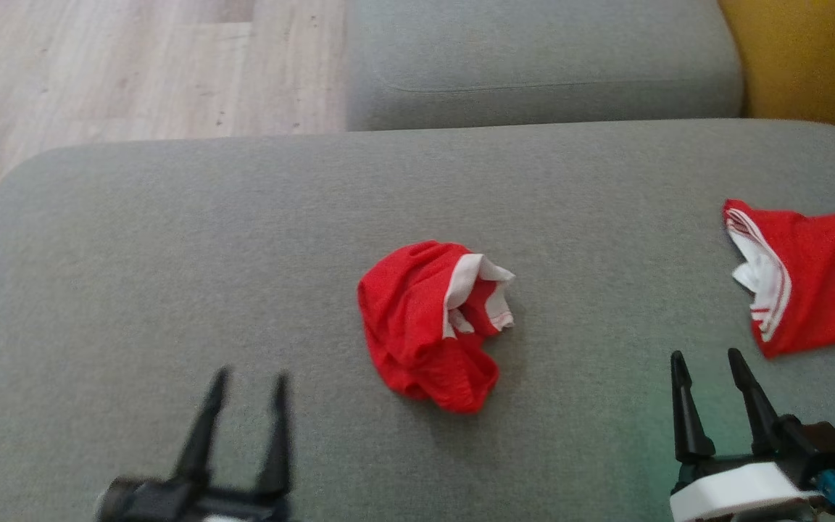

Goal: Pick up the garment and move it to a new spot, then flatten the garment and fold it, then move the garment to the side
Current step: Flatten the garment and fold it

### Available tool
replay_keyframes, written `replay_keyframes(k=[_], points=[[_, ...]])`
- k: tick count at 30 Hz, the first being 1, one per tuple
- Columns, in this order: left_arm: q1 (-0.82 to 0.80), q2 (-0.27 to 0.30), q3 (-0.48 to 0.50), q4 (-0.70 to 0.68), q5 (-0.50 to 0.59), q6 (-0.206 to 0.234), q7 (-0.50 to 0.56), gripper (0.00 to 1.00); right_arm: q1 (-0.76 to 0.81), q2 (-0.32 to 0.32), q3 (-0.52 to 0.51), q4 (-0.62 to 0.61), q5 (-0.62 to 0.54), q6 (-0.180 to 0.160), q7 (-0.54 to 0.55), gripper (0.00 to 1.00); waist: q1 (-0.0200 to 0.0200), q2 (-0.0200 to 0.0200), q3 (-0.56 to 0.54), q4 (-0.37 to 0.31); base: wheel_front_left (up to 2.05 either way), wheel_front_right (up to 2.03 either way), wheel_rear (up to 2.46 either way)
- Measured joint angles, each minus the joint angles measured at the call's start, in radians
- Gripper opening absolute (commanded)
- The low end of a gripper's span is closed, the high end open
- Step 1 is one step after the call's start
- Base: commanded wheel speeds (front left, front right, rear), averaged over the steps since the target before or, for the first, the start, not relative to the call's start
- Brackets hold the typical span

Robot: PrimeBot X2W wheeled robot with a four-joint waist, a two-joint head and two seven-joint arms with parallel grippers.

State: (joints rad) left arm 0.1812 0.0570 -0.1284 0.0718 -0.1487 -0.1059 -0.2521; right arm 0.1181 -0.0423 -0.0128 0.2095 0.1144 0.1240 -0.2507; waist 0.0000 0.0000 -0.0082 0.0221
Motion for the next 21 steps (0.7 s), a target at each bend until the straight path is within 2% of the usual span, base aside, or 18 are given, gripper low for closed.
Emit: replay_keyframes(k=[4,8,15,17,18,21], points=[[-0.091,0.000,-0.165,-0.042,0.000,-0.009,0.008,1.00,-0.003,0.000,0.010,-0.009,-0.001,0.000,0.000,1.00,0.0000,0.0000,0.005,-0.037,0.00,0.00,0.00],[-0.202,-0.003,-0.325,-0.034,-0.025,-0.009,0.068,1.00,-0.012,0.000,0.027,-0.021,-0.001,0.000,0.000,1.00,0.0000,0.0000,0.018,-0.082,0.00,0.00,0.00],[-0.356,-0.004,-0.536,0.176,-0.092,0.000,0.212,1.00,-0.062,0.000,0.068,-0.042,0.002,0.000,0.000,1.00,0.0001,0.0000,0.058,-0.179,0.00,0.00,0.00],[-0.376,-0.005,-0.559,0.254,-0.111,0.028,0.254,1.00,-0.070,0.000,0.070,-0.046,0.004,0.000,0.000,1.00,0.0001,0.0000,0.071,-0.205,0.00,0.00,0.00],[-0.395,-0.004,-0.561,0.326,-0.130,0.078,0.288,1.00,-0.070,-0.001,0.069,-0.050,0.012,0.000,0.000,1.00,0.0001,0.0000,0.084,-0.228,0.00,0.00,0.00],[-0.434,-0.004,-0.558,0.418,-0.122,0.156,0.312,1.00,-0.070,-0.001,0.069,-0.056,0.016,0.000,0.000,1.00,0.0002,0.0000,0.106,-0.251,0.00,0.00,0.00]])
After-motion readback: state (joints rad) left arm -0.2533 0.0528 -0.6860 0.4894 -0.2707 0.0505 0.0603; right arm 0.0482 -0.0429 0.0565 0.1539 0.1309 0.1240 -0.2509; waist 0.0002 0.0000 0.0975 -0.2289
